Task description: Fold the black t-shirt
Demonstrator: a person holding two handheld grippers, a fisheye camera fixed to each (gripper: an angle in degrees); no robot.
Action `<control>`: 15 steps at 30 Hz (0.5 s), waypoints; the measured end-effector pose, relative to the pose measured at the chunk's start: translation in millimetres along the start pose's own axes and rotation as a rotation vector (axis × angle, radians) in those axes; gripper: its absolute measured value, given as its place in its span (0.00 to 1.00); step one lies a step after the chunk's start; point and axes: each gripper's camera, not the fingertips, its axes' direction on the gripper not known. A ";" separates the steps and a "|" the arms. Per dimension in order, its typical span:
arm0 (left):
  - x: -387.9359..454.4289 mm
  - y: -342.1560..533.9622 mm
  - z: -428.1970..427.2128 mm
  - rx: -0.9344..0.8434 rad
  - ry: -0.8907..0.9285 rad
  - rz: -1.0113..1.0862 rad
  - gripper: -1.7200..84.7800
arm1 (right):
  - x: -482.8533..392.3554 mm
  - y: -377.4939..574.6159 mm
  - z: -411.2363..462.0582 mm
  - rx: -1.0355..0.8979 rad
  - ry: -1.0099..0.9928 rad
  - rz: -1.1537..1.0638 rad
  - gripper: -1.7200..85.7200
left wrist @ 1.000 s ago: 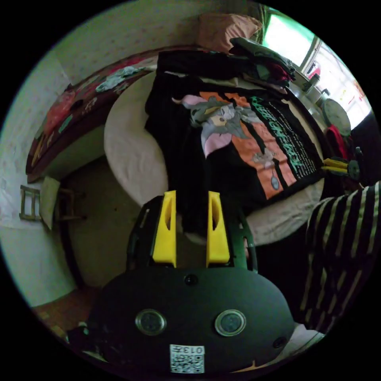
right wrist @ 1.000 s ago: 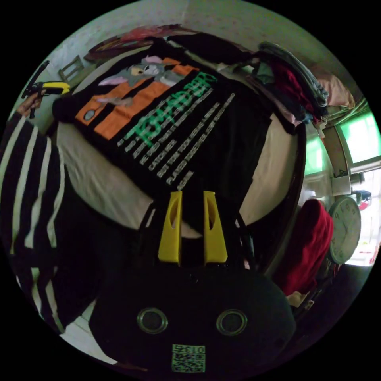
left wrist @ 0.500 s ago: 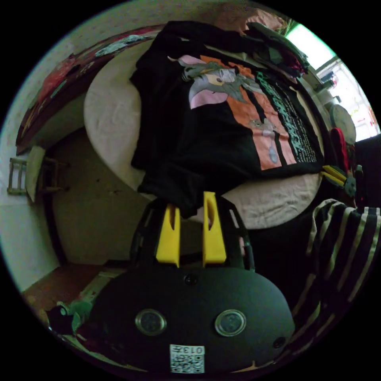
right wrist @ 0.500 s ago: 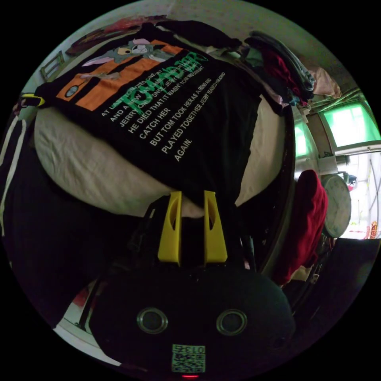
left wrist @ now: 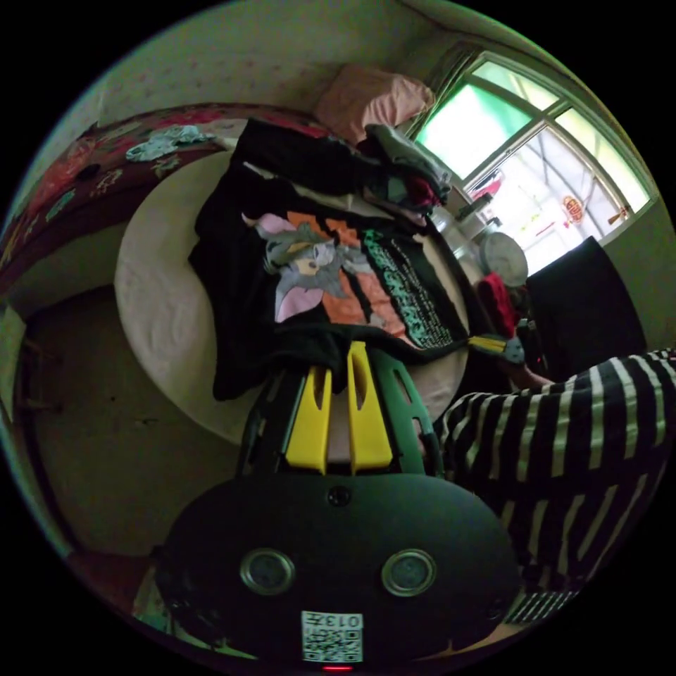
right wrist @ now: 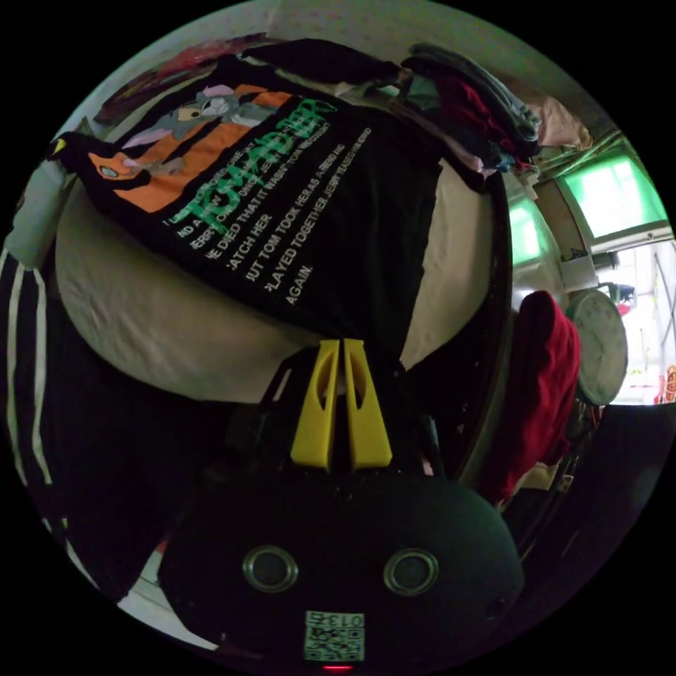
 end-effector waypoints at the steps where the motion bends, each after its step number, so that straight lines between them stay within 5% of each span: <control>1: -3.8 -2.0 -7.6 -0.004 0.029 0.007 0.06 | 2.1 0.1 -5.5 0.013 0.000 0.009 0.03; 8: -25.8 -5.5 -44.8 -0.205 0.245 0.116 0.05 | 18.9 15.9 -72.1 0.141 -0.023 0.014 0.03; 15: -67.1 19.6 -12.9 -0.379 0.385 -0.033 0.04 | 1.4 1.1 -55.9 0.008 -0.001 -0.075 0.02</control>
